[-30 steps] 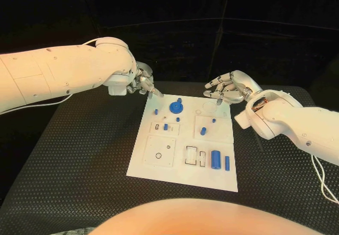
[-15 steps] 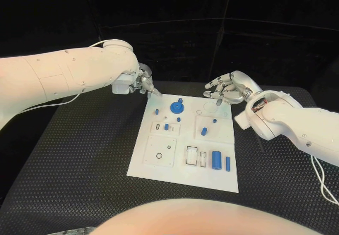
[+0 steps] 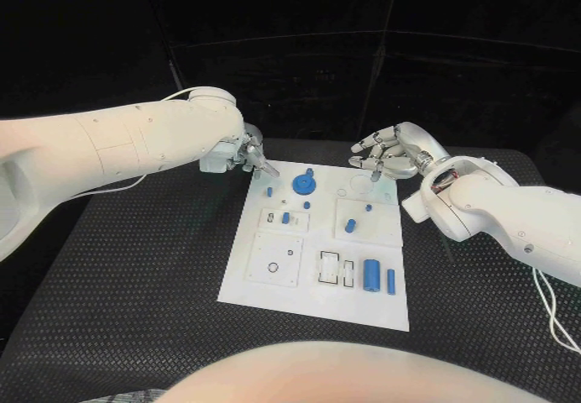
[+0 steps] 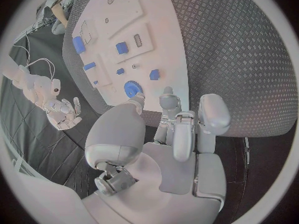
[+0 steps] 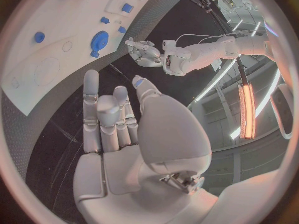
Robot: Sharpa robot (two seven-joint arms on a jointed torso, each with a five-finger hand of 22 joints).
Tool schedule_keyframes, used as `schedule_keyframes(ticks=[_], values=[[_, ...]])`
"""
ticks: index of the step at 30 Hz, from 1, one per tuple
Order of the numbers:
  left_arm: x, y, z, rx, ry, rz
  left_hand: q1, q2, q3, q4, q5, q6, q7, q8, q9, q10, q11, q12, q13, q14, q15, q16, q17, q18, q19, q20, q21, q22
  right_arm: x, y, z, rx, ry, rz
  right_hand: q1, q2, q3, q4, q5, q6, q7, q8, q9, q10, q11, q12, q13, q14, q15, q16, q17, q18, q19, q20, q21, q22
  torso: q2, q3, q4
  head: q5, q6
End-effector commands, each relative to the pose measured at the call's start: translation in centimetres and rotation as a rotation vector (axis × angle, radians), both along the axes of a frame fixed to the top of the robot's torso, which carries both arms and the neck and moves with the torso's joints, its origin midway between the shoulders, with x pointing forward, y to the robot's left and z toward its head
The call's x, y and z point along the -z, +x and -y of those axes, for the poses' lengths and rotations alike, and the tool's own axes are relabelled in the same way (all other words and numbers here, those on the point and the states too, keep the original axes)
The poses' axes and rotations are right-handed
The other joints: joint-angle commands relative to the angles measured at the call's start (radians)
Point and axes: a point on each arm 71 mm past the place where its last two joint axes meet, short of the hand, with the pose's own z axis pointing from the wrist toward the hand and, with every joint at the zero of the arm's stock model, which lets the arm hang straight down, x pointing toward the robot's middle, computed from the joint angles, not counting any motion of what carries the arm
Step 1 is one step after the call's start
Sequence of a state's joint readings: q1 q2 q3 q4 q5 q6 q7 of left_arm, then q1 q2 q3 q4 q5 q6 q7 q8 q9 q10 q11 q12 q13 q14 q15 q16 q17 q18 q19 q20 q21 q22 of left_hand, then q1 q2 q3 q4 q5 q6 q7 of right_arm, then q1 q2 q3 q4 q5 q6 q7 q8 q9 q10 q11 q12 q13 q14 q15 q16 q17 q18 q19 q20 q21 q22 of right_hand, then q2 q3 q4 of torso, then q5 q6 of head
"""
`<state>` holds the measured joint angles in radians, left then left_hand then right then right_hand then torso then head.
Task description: Assemble the parts on the task board
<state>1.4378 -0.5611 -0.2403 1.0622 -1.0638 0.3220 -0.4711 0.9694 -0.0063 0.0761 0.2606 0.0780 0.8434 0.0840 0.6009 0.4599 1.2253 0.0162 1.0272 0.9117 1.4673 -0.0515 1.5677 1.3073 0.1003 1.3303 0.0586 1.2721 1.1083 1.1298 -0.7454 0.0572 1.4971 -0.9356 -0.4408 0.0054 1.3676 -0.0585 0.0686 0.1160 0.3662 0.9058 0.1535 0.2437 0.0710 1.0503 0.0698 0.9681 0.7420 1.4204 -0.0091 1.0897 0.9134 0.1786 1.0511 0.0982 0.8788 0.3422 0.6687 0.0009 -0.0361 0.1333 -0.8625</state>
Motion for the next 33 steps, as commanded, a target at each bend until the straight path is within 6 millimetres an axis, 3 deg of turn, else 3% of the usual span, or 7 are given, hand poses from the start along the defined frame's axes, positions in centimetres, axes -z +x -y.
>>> schedule_keyframes(ticks=[1,12,19,24,28,33], values=[[0.2,0.2,0.0,0.015,0.006,0.004,0.009,-0.003,-0.006,0.002,-0.002,0.001,0.005,-0.004,-0.001,-0.005,-0.001,0.002,-0.001,0.104,0.004,0.003,0.263,-0.001,-0.004,0.005,-0.005,-0.001,-0.2,0.0,-0.1,0.002,0.010,0.017,0.006,0.001,0.005,-0.001,0.006,-0.009,0.000,0.006,0.001,-0.003,-0.005,0.004,-0.001,0.007,-0.003,-0.004,0.001,0.006,0.004,0.000,-0.005,-0.001,-0.001,-0.0002,-0.0002,-0.001,0.000],[1.7,0.0,0.6,0.033,0.014,-0.033,0.014,0.000,-0.010,0.003,-0.002,0.001,0.005,-0.005,-0.003,-0.005,-0.001,0.003,-0.001,0.104,0.005,0.003,0.263,-0.001,-0.003,0.006,-0.005,0.000,-0.2,0.1,-0.2,0.003,0.012,0.018,0.006,0.001,0.005,-0.001,0.006,-0.009,0.000,0.006,0.001,-0.003,-0.005,0.004,-0.001,0.007,-0.003,-0.004,0.001,0.006,0.004,0.000,-0.005,-0.001,-0.001,0.0019,0.0015,-0.001,0.001],[2.3,-0.1,1.1,0.043,0.019,-0.055,0.019,0.002,-0.013,0.004,-0.002,0.001,0.005,-0.005,-0.004,-0.007,0.000,0.002,-0.003,0.104,0.005,0.003,0.263,-0.001,-0.004,0.006,-0.006,-0.002,-0.2,0.1,-0.2,0.008,0.014,0.020,0.009,0.002,0.007,0.000,0.010,-0.011,0.001,0.006,0.000,-0.021,-0.005,-0.016,-0.027,0.000,-0.002,-0.025,-0.023,0.005,0.004,0.000,-0.008,-0.002,-0.001,0.0012,-0.0001,0.000,0.000],[2.6,-0.1,1.1,0.044,0.024,-0.068,0.032,0.007,-0.020,0.004,-0.002,0.001,0.006,-0.005,-0.006,-0.008,0.000,0.003,-0.004,0.104,0.006,0.003,0.263,-0.001,-0.005,0.006,-0.007,-0.002,-0.2,0.2,-0.1,0.016,0.019,0.017,0.024,0.001,0.029,0.013,0.013,-0.022,0.009,0.009,-0.001,-0.083,0.005,-0.139,-0.137,-0.122,0.009,-0.315,-0.304,0.003,-0.043,0.010,-0.074,-0.036,-0.001,0.0014,0.0010,-0.002,-0.001],[2.9,-0.1,1.3,0.049,0.025,-0.077,0.046,0.012,-0.027,0.002,-0.002,0.001,0.006,-0.005,-0.009,-0.009,0.000,0.004,-0.005,0.104,0.006,0.003,0.263,0.000,-0.005,0.007,-0.007,-0.002,-0.2,0.3,-0.1,0.020,0.030,0.010,0.037,-0.007,0.055,0.026,0.014,-0.027,0.022,0.011,-0.001,-0.114,0.021,-0.258,-0.236,-0.188,0.030,-0.449,-0.354,-0.001,-0.104,0.031,-0.160,-0.080,-0.001,0.0014,0.0026,-0.004,-0.002],[3.0,-0.2,1.5,0.055,0.024,-0.081,0.060,0.016,-0.032,-0.002,-0.001,0.001,0.006,-0.005,-0.011,-0.010,0.001,0.004,-0.007,0.104,0.006,0.003,0.263,0.000,-0.006,0.007,-0.008,-0.002,-0.1,0.3,-0.1,0.016,0.043,0.003,0.050,-0.021,0.103,0.045,0.012,-0.032,0.048,0.010,-0.001,-0.132,0.061,-0.429,-0.394,-0.302,0.080,-0.669,-0.451,-0.011,-0.210,0.074,-0.299,-0.151,-0.001,0.0005,0.0019,-0.003,-0.003]])
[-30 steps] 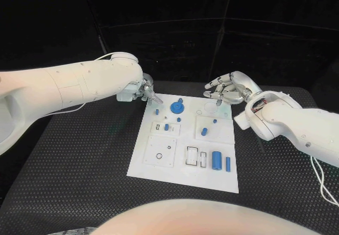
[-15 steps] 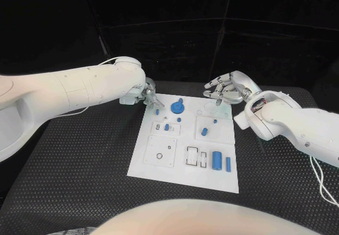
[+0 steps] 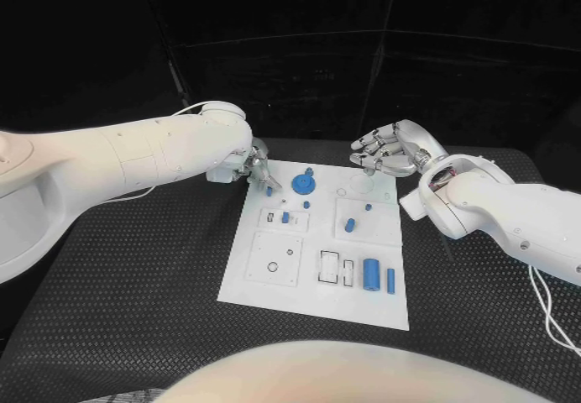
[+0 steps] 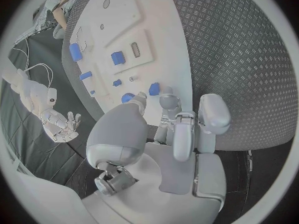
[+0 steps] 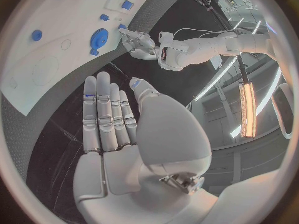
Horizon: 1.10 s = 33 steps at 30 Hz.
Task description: Assemble the parts on the task board
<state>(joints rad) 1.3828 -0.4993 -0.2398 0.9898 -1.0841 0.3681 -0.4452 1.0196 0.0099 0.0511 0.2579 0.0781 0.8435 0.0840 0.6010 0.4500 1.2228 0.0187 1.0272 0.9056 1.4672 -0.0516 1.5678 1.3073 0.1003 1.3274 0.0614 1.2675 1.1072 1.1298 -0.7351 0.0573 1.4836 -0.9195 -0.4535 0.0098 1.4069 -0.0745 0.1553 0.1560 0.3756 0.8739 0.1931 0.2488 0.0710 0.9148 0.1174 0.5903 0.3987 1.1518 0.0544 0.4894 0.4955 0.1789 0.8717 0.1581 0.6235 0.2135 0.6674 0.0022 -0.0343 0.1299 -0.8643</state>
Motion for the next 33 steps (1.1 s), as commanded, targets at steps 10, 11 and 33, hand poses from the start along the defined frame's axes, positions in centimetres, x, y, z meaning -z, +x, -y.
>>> schedule_keyframes(ticks=[10,11,33], values=[[0.04,-0.02,0.33,0.019,-0.004,-0.006,0.030,0.012,-0.014,-0.004,0.000,0.001,0.007,-0.005,-0.004,-0.008,-0.001,0.005,-0.003,0.104,0.007,0.003,0.263,0.000,-0.004,0.005,-0.005,-0.002,-0.15,0.15,-0.06,-0.005,0.043,-0.005,0.012,-0.029,0.073,0.008,-0.007,0.012,0.019,-0.006,-0.003,0.080,0.022,-0.187,-0.243,-0.014,0.039,-0.256,-0.148,0.005,-0.033,0.057,-0.167,-0.091,0.001,-0.0007,0.0009,0.000,-0.005],[0.04,-0.02,0.35,0.019,-0.004,-0.006,0.033,0.013,-0.014,-0.005,0.000,0.001,0.007,-0.005,-0.005,-0.008,-0.001,0.006,-0.003,0.104,0.007,0.003,0.263,0.000,-0.004,0.005,-0.005,-0.002,-0.14,0.16,-0.07,-0.005,0.043,-0.006,0.012,-0.029,0.074,0.008,-0.007,0.012,0.019,-0.006,-0.003,0.081,0.022,-0.188,-0.246,-0.012,0.039,-0.259,-0.150,0.005,-0.032,0.057,-0.169,-0.092,0.001,-0.0007,0.0007,0.000,-0.005],[0.14,-0.30,0.90,0.019,-0.048,-0.027,0.147,0.090,0.020,-0.072,0.001,0.005,0.004,0.006,-0.014,-0.013,-0.004,0.009,-0.013,0.104,0.005,0.003,0.263,0.001,-0.005,0.004,-0.008,0.000,0.07,0.45,0.12,0.007,0.038,-0.015,0.000,-0.036,0.080,0.004,-0.006,0.001,0.024,-0.017,-0.003,0.089,0.030,-0.209,-0.299,0.003,0.044,-0.304,-0.177,0.004,-0.017,0.060,-0.207,-0.112,0.000,0.0001,-0.0004,0.004,-0.008]])
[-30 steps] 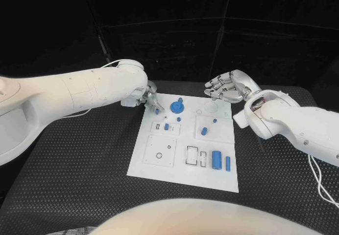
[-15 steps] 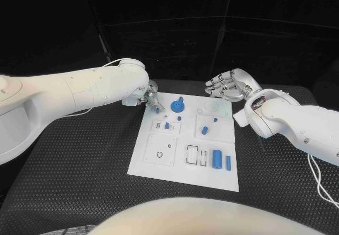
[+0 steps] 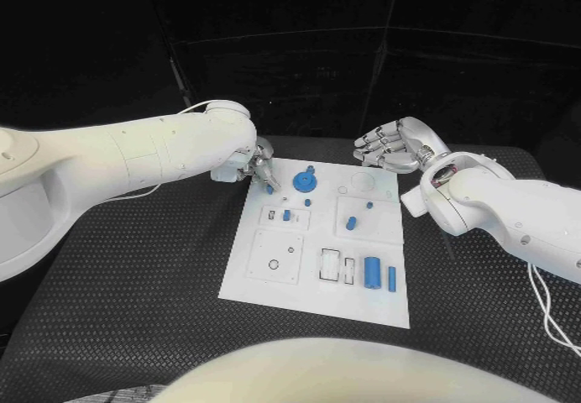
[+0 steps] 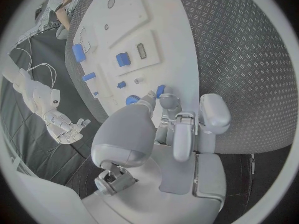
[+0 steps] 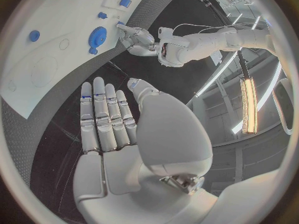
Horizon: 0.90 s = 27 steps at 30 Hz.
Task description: Assemble the parts on the task board
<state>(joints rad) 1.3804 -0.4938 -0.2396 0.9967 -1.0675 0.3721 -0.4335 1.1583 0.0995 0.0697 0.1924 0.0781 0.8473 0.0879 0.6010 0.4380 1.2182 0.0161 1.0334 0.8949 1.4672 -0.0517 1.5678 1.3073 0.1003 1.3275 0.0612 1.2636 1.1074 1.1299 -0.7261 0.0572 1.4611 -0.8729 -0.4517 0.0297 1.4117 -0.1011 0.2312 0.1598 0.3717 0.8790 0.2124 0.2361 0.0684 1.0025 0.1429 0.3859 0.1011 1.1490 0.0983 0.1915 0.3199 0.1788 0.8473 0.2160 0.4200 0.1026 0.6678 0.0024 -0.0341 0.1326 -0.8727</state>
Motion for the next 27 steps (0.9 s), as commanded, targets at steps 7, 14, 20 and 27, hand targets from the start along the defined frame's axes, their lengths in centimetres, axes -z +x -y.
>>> schedule_keyframes(ticks=[7,14,20,27], values=[[0.0,-0.2,0.2,-0.008,-0.047,-0.029,0.034,0.037,0.030,-0.028,0.003,0.004,-0.004,0.014,-0.001,-0.008,-0.005,0.004,-0.003,0.104,0.002,0.003,0.263,0.001,-0.005,0.002,-0.005,0.001,-0.1,0.2,0.1,0.001,0.004,0.005,-0.006,-0.009,0.005,0.001,-0.001,-0.005,0.005,-0.005,-0.001,0.000,0.005,-0.006,-0.004,0.006,0.001,-0.010,-0.003,0.004,0.008,0.003,-0.007,-0.003,0.000,-0.0004,-0.0005,0.001,0.000],[0.0,-0.3,0.2,-0.013,-0.061,-0.032,0.059,0.049,0.063,-0.066,-0.002,0.010,-0.014,0.046,0.017,-0.008,-0.013,0.006,-0.004,0.104,-0.004,0.003,0.263,0.001,-0.005,-0.003,-0.006,0.002,0.0,0.3,0.1,0.004,0.002,0.004,-0.006,-0.009,0.005,0.001,0.000,-0.005,0.005,-0.005,-0.001,0.000,0.005,-0.006,-0.005,0.006,0.001,-0.011,-0.004,0.004,0.008,0.003,-0.008,-0.004,0.000,-0.0005,0.0002,0.002,0.000],[0.0,-0.6,-0.3,-0.032,-0.083,-0.028,0.059,0.053,0.091,-0.094,-0.012,0.004,-0.025,0.099,0.059,-0.002,-0.023,0.011,-0.003,0.104,-0.011,0.003,0.263,0.000,-0.003,-0.010,-0.005,0.007,0.0,0.3,0.2,0.006,0.001,0.004,-0.006,-0.009,0.005,0.000,0.001,-0.005,0.005,-0.005,0.000,0.000,0.005,-0.007,-0.007,0.006,0.001,-0.012,-0.005,0.004,0.008,0.004,-0.010,-0.005,-0.001,-0.0002,0.0006,0.000,0.000],[-0.1,-1.4,-1.0,-0.048,-0.113,-0.012,0.061,0.050,0.120,-0.125,-0.013,-0.012,-0.032,0.135,0.092,0.005,-0.029,0.017,0.000,0.104,-0.017,0.003,0.263,-0.001,0.002,-0.016,-0.002,0.014,0.1,0.4,0.4,0.012,-0.001,0.001,-0.007,-0.009,0.005,0.000,0.001,-0.006,0.005,-0.005,0.000,0.000,0.006,-0.007,-0.008,0.006,0.002,-0.013,-0.005,0.004,0.008,0.004,-0.011,-0.005,-0.002,0.0002,0.0020,0.002,0.000]])
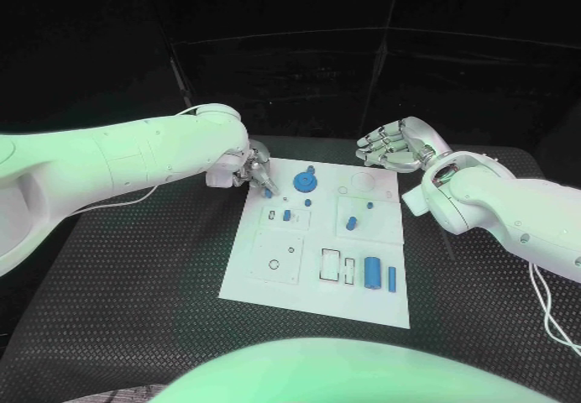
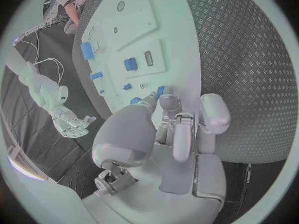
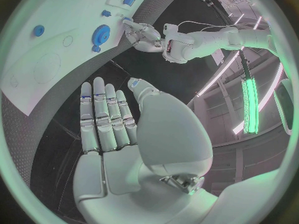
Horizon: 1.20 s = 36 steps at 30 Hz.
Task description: Assemble the parts on the task board
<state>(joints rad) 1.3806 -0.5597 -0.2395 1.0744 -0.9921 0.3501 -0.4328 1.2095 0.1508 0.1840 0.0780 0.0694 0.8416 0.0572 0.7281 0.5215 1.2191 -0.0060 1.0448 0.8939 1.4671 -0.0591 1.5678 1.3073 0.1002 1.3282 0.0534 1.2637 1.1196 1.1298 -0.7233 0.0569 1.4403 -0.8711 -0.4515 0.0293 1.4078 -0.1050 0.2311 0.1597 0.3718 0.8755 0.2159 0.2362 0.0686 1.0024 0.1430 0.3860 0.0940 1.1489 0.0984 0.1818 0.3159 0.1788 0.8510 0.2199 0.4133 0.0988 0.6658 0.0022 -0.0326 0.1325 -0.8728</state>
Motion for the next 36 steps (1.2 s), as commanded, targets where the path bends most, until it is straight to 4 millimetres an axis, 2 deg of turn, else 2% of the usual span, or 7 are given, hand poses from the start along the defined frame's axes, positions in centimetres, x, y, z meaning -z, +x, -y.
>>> schedule_keyframes(ticks=[1,9,20,24,28,30,36], values=[[-0.3,-0.3,0.1,-0.021,-0.039,0.025,0.012,-0.003,0.012,-0.017,-0.005,-0.010,-0.002,0.012,0.013,0.005,-0.008,0.005,0.001,0.104,-0.010,0.003,0.263,-0.001,0.001,-0.009,-0.002,0.002,-0.1,0.1,0.0,-0.005,0.005,0.004,-0.003,-0.005,0.005,0.000,0.001,-0.002,0.002,-0.005,-0.001,0.000,0.006,-0.007,-0.001,0.006,0.001,-0.004,-0.001,0.004,0.004,0.000,-0.004,-0.001,0.000,0.0005,0.0004,0.003,0.000],[-0.5,-1.6,-0.2,-0.025,-0.067,0.050,0.022,-0.009,0.044,-0.047,-0.007,-0.022,-0.004,0.028,0.029,0.008,-0.010,0.008,0.001,0.104,-0.012,0.003,0.263,-0.002,0.004,-0.011,0.000,0.006,-0.1,0.1,0.2,-0.001,0.003,0.001,-0.007,-0.004,0.005,0.002,0.002,-0.003,0.003,-0.005,0.000,0.000,0.007,-0.008,-0.006,0.007,0.003,-0.008,-0.004,0.004,0.004,0.001,-0.009,-0.004,0.001,0.0001,-0.0015,0.005,0.000],[-0.7,-3.6,-0.1,-0.017,-0.095,0.067,0.022,-0.013,0.058,-0.057,-0.007,-0.024,-0.005,0.034,0.035,0.013,-0.011,0.012,0.005,0.104,-0.012,0.003,0.263,-0.003,0.006,-0.011,0.002,0.010,0.1,0.3,0.5,0.006,-0.001,-0.003,-0.009,-0.004,0.004,0.003,0.002,-0.004,0.003,-0.006,0.000,-0.001,0.007,-0.008,-0.009,0.007,0.003,-0.011,-0.005,0.004,0.005,0.002,-0.012,-0.006,0.001,0.0003,0.0009,0.009,0.000],[-0.8,-4.0,0.1,-0.005,-0.089,0.085,0.022,-0.014,0.060,-0.058,-0.007,-0.024,-0.006,0.035,0.037,0.014,-0.011,0.013,0.005,0.104,-0.012,0.003,0.263,-0.003,0.007,-0.012,0.003,0.012,0.1,0.3,0.5,0.007,-0.002,-0.004,-0.009,-0.004,0.004,0.003,0.002,-0.004,0.003,-0.006,0.000,-0.001,0.007,-0.008,-0.009,0.007,0.003,-0.011,-0.005,0.004,0.005,0.002,-0.012,-0.006,0.002,-0.0003,-0.0012,0.014,0.000],[-0.9,-4.3,0.2,0.006,-0.084,0.100,0.022,-0.015,0.064,-0.061,-0.008,-0.024,-0.006,0.037,0.038,0.016,-0.012,0.014,0.007,0.104,-0.013,0.003,0.263,-0.003,0.008,-0.012,0.004,0.014,0.1,0.3,0.5,0.007,-0.002,-0.004,-0.009,-0.004,0.004,0.003,0.002,-0.004,0.003,-0.006,0.000,-0.001,0.007,-0.008,-0.009,0.007,0.003,-0.011,-0.005,0.004,0.005,0.002,-0.012,-0.006,0.001,-0.0006,-0.0035,0.013,0.000],[-0.9,-4.4,0.1,0.016,-0.076,0.112,0.022,-0.016,0.065,-0.062,-0.008,-0.024,-0.006,0.038,0.039,0.018,-0.012,0.016,0.008,0.104,-0.013,0.003,0.263,-0.004,0.010,-0.012,0.006,0.016,0.1,0.4,0.5,0.008,-0.002,-0.004,-0.009,-0.004,0.004,0.003,0.002,-0.004,0.003,-0.006,0.000,-0.001,0.007,-0.008,-0.009,0.007,0.003,-0.011,-0.005,0.004,0.005,0.002,-0.012,-0.006,0.001,-0.0013,-0.0036,0.012,0.000],[-0.9,-4.7,0.1,0.028,-0.065,0.122,0.022,-0.017,0.067,-0.063,-0.008,-0.023,-0.006,0.039,0.040,0.019,-0.012,0.017,0.009,0.104,-0.013,0.003,0.263,-0.004,0.010,-0.012,0.006,0.017,0.2,0.4,0.6,0.011,-0.002,-0.005,-0.010,-0.004,0.004,0.003,0.002,-0.004,0.003,-0.006,0.000,-0.001,0.007,-0.008,-0.009,0.007,0.003,-0.011,-0.005,0.004,0.005,0.002,-0.012,-0.006,0.000,0.0001,-0.0019,0.014,0.000]])
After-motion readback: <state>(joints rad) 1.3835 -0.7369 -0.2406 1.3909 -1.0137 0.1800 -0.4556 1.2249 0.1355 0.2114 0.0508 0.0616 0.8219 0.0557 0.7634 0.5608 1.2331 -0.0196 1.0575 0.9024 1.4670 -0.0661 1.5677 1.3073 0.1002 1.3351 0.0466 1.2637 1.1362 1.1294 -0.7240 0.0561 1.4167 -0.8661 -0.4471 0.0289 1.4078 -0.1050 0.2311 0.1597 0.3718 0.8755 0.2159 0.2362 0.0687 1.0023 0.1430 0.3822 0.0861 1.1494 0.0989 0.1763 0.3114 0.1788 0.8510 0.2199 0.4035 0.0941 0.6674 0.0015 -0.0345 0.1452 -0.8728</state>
